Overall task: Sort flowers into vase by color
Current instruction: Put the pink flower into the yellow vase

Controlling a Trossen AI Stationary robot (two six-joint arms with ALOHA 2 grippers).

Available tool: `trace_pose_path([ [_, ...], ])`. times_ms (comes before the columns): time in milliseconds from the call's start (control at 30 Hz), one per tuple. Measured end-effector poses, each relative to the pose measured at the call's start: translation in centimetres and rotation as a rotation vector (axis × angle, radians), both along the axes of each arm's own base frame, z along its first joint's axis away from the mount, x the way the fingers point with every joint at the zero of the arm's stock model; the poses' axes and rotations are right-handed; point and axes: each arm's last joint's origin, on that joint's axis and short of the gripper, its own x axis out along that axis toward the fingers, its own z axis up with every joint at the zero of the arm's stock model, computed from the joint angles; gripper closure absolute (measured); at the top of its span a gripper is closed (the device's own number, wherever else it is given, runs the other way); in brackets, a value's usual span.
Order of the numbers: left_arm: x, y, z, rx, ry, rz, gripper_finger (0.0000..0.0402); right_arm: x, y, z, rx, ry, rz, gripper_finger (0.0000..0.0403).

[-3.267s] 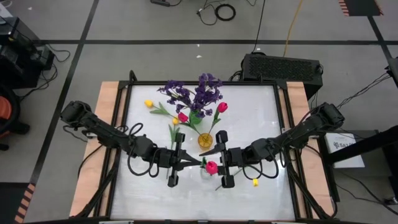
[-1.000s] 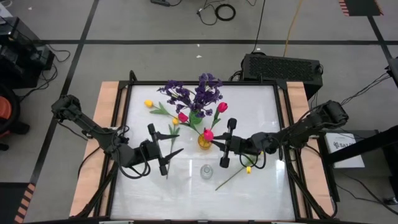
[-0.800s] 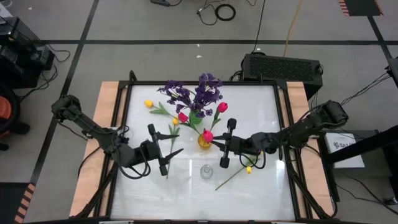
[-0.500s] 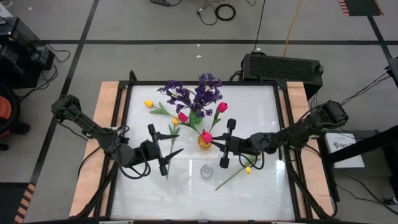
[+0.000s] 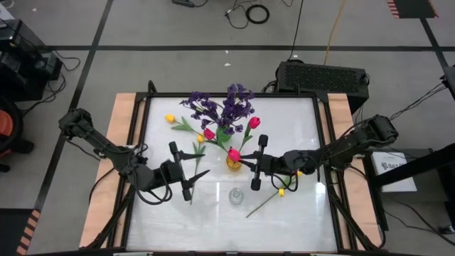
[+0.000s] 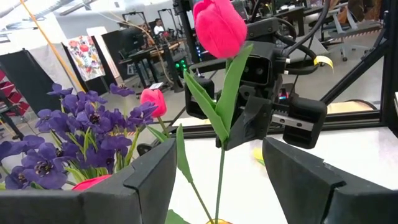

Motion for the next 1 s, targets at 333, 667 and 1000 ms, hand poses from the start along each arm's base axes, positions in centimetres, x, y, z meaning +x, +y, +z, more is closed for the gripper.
trace_pose_path([
  [333, 0.0, 0.0, 0.0, 0.0, 0.0, 0.0, 0.0158, 0.3, -0.8, -0.7, 0.058, 0.053, 0.006, 0.0383],
  [667, 0.0, 0.0, 0.0, 0.001, 0.0, -0.001, 0.0158, 0.4, -1.4, -1.3, 0.106, 0.107, 0.003, 0.034],
  [1000, 0.0, 0.0, -0.2, 0.011, 0.016, -0.002, 0.0158, 0.0, -1.5, -1.4, 0.165, 0.162, -0.003, 0.0265],
])
